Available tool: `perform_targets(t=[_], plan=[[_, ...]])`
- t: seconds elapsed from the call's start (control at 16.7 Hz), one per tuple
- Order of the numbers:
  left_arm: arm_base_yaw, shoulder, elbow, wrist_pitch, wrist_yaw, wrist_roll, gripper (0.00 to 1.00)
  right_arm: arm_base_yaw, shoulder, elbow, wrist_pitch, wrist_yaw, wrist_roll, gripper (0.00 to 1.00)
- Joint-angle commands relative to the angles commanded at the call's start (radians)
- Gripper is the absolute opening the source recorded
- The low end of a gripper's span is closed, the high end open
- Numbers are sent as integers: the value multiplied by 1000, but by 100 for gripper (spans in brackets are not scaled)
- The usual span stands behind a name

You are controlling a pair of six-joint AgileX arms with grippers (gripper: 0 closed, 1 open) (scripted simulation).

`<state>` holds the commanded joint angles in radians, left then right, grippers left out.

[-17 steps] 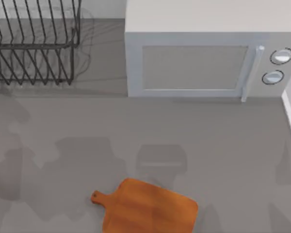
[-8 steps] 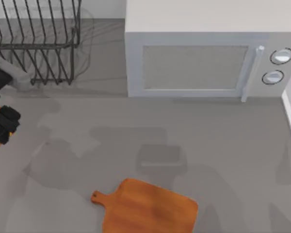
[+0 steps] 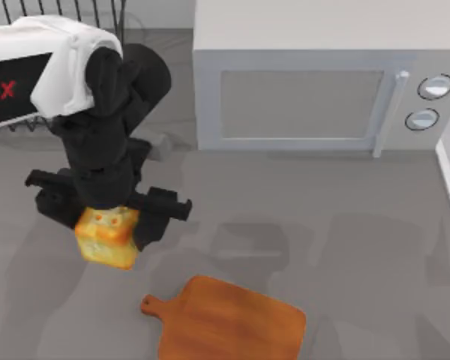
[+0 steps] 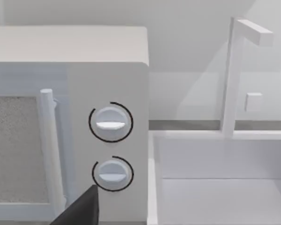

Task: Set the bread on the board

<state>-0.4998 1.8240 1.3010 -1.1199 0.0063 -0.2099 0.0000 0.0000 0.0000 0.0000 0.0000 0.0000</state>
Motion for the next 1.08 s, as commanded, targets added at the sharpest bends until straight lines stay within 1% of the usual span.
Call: perform_targets(t=[0.12,0.24,0.36,0.48,0.66,1.08], plan=[[-117,9,-3,11,2,-213,0,0,0,0,0,0,0,100],[-223,8,-7,28,2,-394,0,0,0,0,0,0,0,100],[-313,0,-12,47,-1,-533,0,0,0,0,0,0,0,100],[-380,-8,-17,63,-5,-630,0,0,0,0,0,0,0,100],[-429,-15,-21,76,-9,-696,0,0,0,0,0,0,0,100],[-426,-10,-25,84,-8,-694,0,0,0,0,0,0,0,100]])
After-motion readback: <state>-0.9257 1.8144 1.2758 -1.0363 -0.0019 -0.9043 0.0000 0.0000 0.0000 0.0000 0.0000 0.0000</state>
